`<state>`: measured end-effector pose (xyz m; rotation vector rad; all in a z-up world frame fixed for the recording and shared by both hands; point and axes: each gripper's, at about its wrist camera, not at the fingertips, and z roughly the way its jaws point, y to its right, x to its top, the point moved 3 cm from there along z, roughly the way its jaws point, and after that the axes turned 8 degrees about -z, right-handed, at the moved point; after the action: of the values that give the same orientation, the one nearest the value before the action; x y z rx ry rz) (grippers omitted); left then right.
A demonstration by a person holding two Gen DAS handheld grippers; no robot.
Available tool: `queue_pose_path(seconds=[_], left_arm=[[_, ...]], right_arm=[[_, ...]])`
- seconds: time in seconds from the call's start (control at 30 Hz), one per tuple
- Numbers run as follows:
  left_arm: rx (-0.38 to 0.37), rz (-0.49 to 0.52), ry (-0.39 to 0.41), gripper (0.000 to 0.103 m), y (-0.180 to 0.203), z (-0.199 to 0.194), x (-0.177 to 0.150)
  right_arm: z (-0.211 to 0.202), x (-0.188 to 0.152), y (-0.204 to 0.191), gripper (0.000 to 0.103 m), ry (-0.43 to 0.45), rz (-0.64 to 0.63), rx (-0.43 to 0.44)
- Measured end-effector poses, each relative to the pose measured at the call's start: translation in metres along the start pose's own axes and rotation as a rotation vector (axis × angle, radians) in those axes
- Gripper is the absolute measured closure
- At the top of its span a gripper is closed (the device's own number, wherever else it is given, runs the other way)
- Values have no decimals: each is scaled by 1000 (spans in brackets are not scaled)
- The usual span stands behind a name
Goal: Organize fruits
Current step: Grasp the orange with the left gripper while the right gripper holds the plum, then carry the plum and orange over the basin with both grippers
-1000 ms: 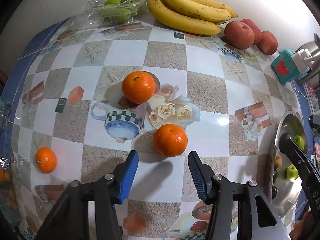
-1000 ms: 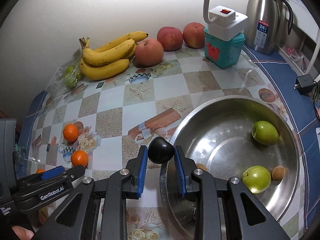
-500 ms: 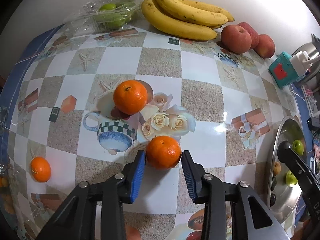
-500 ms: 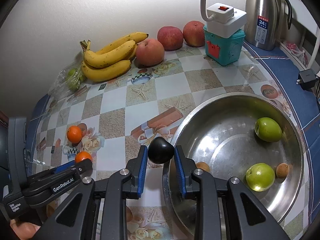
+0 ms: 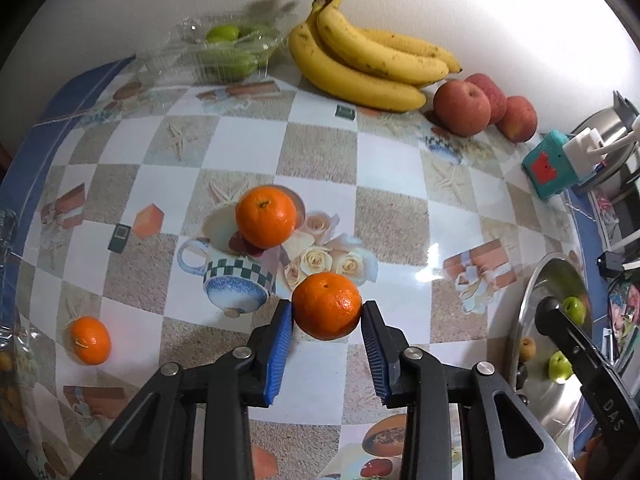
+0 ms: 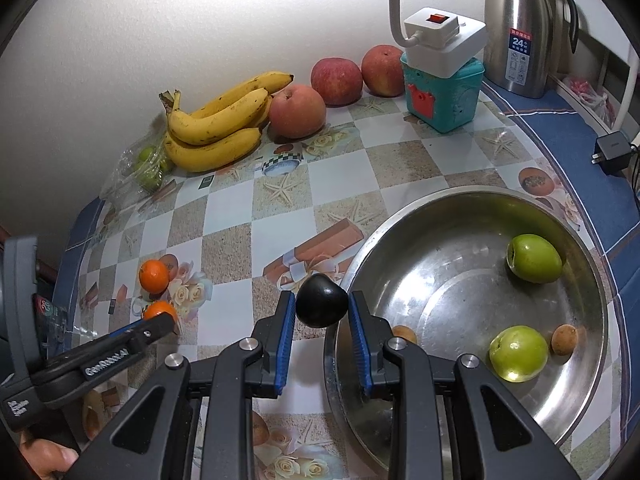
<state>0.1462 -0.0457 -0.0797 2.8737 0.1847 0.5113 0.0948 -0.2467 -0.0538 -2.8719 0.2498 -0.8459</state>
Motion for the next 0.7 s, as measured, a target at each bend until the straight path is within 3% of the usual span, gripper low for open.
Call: queue_pose_path(seconds=[0.33, 0.7], left_arm=[[-5, 131, 55, 66, 54, -26, -10], [-15, 339, 106, 66, 137, -45, -44]], right_arm=[[-15, 6, 18, 75, 40, 32, -24], [-45, 4, 91, 75, 99, 157, -127]])
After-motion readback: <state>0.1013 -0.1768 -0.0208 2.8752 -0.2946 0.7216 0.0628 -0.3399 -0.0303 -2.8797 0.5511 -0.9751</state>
